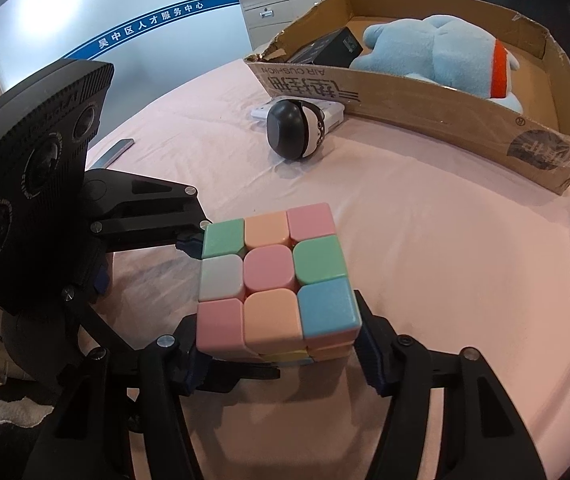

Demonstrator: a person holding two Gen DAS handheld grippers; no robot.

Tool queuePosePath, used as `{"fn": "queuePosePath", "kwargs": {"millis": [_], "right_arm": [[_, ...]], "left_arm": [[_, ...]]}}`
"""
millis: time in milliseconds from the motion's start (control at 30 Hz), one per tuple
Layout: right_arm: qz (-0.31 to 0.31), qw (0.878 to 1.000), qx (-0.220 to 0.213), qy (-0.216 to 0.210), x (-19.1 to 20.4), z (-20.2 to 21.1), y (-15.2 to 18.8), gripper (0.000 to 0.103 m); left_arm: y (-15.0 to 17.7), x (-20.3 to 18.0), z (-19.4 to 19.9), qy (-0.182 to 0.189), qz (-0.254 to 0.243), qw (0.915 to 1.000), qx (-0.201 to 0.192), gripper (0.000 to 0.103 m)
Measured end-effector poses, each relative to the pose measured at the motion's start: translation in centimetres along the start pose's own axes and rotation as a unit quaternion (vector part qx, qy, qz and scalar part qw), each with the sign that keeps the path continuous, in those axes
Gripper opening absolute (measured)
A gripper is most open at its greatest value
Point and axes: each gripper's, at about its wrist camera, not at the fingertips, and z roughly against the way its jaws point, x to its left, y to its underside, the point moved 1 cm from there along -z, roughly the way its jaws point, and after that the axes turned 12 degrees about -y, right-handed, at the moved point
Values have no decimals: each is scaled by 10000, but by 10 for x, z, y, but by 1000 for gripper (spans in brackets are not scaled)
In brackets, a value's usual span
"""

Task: Organize objects
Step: 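Carry the Rubik's cube over the box with both grippers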

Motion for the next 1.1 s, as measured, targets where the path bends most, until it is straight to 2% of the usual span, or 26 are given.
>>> {"fn": "queuePosePath", "kwargs": {"millis": [400,1100], "right_arm": [[132,9993,-305,160,-6,26,-21,58],[246,9921,-977,754,-45,81,-81,57]], "left_arm": [[-34,12,8,-180,-91,9996,-187,56],[-130,36,7,-295,-639,9947,-745,56]]}}
